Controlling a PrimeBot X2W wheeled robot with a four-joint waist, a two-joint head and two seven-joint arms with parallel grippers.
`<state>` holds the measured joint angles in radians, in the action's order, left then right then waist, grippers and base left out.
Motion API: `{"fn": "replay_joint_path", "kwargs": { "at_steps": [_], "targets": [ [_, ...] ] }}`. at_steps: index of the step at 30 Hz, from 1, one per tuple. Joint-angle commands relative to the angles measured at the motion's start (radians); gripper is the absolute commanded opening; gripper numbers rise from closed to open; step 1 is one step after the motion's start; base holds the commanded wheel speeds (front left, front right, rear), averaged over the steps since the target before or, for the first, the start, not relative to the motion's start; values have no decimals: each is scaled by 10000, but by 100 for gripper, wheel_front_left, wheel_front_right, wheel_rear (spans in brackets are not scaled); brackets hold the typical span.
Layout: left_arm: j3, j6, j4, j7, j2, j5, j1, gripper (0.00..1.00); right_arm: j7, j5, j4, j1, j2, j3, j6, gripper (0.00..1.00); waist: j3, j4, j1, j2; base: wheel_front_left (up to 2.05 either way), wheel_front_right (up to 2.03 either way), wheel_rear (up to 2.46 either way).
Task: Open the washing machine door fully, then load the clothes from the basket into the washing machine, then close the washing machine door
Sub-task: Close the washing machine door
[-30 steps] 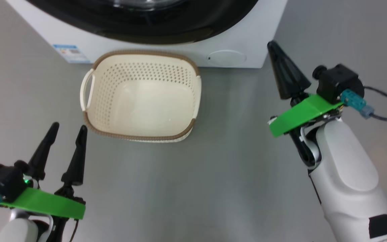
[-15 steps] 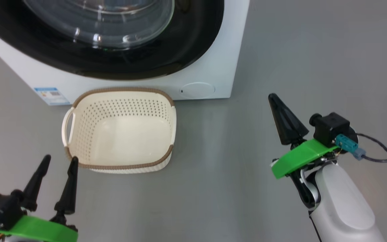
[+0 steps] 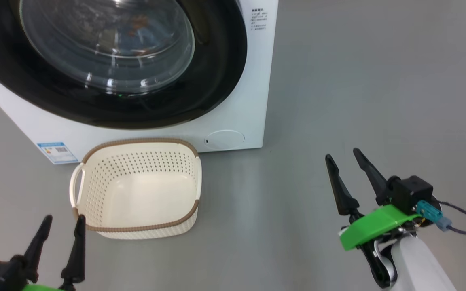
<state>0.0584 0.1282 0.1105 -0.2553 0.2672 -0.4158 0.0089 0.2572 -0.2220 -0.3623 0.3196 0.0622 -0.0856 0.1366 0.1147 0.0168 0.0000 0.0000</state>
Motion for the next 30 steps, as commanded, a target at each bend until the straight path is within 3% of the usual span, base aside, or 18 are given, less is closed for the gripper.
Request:
{"fn": "replay_joint_path", "kwargs": {
  "at_steps": [1,14,30],
  "targets": [
    [-507,25,-116,-65,90,236,-52,100,45,-51,367,-194,-120,-116,-59,100,-264,-149,0,0,0,0,0],
    [-1472,15,-142,-65,-1022,1478,771,100,45,62,1101,-1748,-120,338,-59,100,-1085,-257,0,0,0,0,0],
    [-1979,19,-138,-65,-1507,2064,979,100,45,54,1489,-2538,-120,600,-59,100,-1254,-206,0,0,0,0,0]
  ]
}}
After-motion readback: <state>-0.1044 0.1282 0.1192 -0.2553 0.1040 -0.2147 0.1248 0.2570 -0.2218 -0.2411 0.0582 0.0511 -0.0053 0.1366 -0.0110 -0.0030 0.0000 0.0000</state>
